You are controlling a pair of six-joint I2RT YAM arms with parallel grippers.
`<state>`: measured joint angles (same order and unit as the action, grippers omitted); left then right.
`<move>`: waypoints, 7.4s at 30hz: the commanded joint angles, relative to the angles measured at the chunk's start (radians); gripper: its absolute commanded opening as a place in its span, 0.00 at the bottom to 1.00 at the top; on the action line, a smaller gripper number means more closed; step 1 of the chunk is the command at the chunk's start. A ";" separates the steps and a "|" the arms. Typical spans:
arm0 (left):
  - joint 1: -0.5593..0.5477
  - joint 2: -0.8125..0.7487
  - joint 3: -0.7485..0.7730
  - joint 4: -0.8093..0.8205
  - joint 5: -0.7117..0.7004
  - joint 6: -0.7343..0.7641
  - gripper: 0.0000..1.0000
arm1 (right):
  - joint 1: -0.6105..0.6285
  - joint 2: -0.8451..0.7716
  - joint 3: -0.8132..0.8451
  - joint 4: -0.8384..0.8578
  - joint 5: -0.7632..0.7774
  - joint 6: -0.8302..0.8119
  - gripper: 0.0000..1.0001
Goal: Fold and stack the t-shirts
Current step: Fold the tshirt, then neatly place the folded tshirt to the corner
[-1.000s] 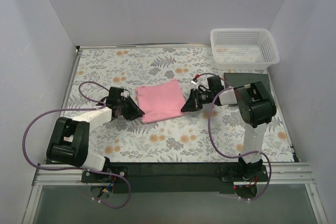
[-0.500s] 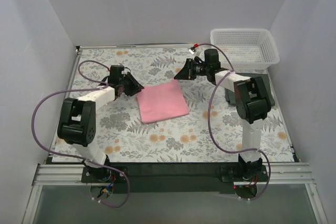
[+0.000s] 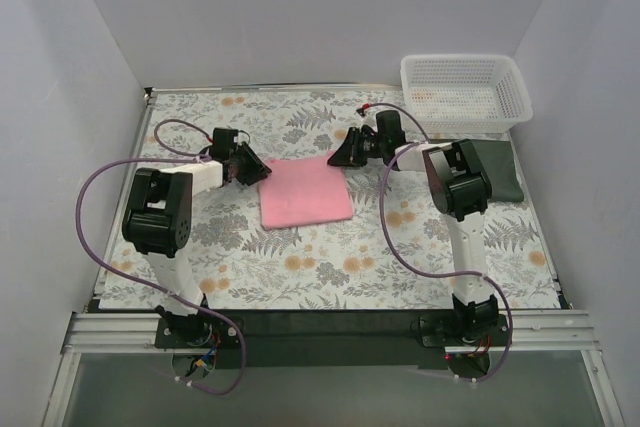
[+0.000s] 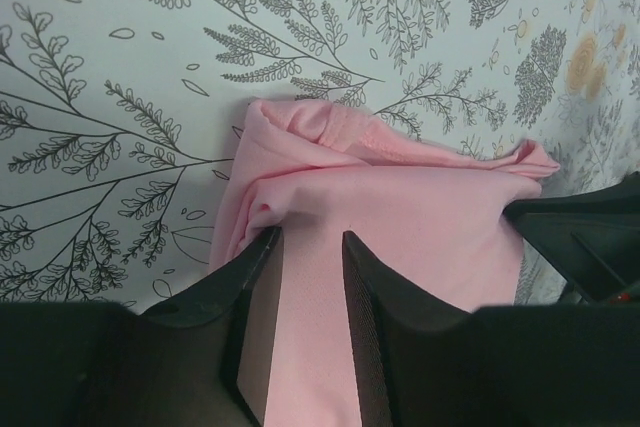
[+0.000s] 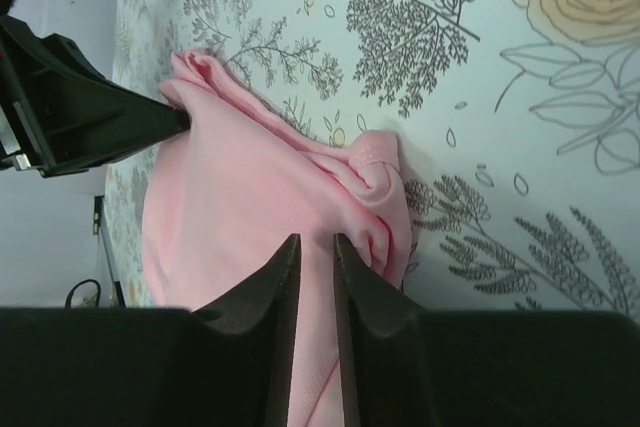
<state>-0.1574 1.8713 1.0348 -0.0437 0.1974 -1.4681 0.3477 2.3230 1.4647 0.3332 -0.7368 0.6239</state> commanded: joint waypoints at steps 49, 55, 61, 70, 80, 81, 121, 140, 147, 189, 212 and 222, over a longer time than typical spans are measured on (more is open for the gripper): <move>-0.863 0.117 0.214 -0.202 -0.673 0.620 0.17 | -0.204 -1.029 -0.787 -0.418 0.278 -0.234 0.83; -0.863 0.023 0.153 -0.200 -0.664 0.580 0.00 | -0.188 -0.900 -0.833 -0.229 0.154 -0.070 0.82; -0.864 -0.081 0.096 -0.191 -0.613 0.528 0.00 | -0.092 -0.739 -0.827 -0.014 0.134 0.127 0.82; -0.864 -0.188 0.056 -0.185 -0.596 0.466 0.00 | 0.076 -0.461 -0.693 0.148 0.149 0.289 0.82; -0.863 -0.218 0.059 -0.185 -0.541 0.410 0.00 | 0.174 -0.291 -0.524 0.161 0.120 0.263 0.67; -0.864 -0.210 0.062 -0.185 -0.527 0.407 0.01 | 0.175 -0.287 -0.523 0.159 0.119 0.257 0.64; -0.199 -0.617 -0.153 -0.326 -0.486 0.338 0.98 | -0.174 -0.697 -0.173 -0.787 1.168 -0.777 0.01; -0.199 -0.618 -0.159 -0.320 -0.477 0.351 0.98 | -0.398 -0.636 -0.056 -0.790 1.212 -0.879 0.01; -0.197 -0.615 -0.162 -0.317 -0.475 0.354 0.98 | -0.412 -0.516 -0.058 -0.749 1.240 -0.868 0.01; -0.199 -0.908 -0.049 -0.435 -0.593 0.327 0.98 | -0.461 -1.189 -0.109 -0.901 0.999 -0.418 0.85; -0.200 -1.592 -0.104 -0.197 -0.777 0.519 0.98 | -0.158 -1.987 -0.349 -0.723 1.206 -0.676 0.98; -0.200 -1.467 -0.142 -0.193 -0.724 0.414 0.98 | -0.156 -2.047 -0.434 -0.700 1.174 -0.682 0.98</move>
<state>-0.3557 0.3599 0.8978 -0.2489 -0.5613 -1.0172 0.1856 0.2935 1.0382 -0.4301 0.4427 -0.0425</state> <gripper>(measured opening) 0.982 0.984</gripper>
